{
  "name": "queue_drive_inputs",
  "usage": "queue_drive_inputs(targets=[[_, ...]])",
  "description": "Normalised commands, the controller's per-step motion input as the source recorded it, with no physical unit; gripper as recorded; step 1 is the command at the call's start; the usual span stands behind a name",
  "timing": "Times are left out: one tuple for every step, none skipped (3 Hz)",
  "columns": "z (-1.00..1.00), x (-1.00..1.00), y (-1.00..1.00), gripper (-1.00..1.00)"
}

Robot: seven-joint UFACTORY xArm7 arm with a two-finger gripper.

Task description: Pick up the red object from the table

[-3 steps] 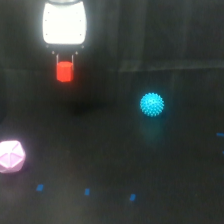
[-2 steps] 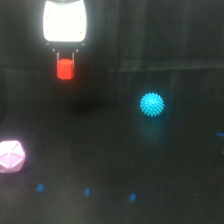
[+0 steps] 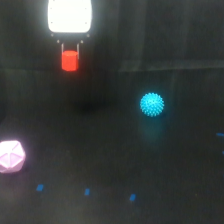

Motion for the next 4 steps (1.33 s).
queue_drive_inputs(targets=[[-0.04,-0.01,-0.13,-1.00],[-0.13,-0.03,-0.03,-1.00],[-0.13,-0.11,-0.07,-0.97],[-0.12,0.31,0.27,-0.96]])
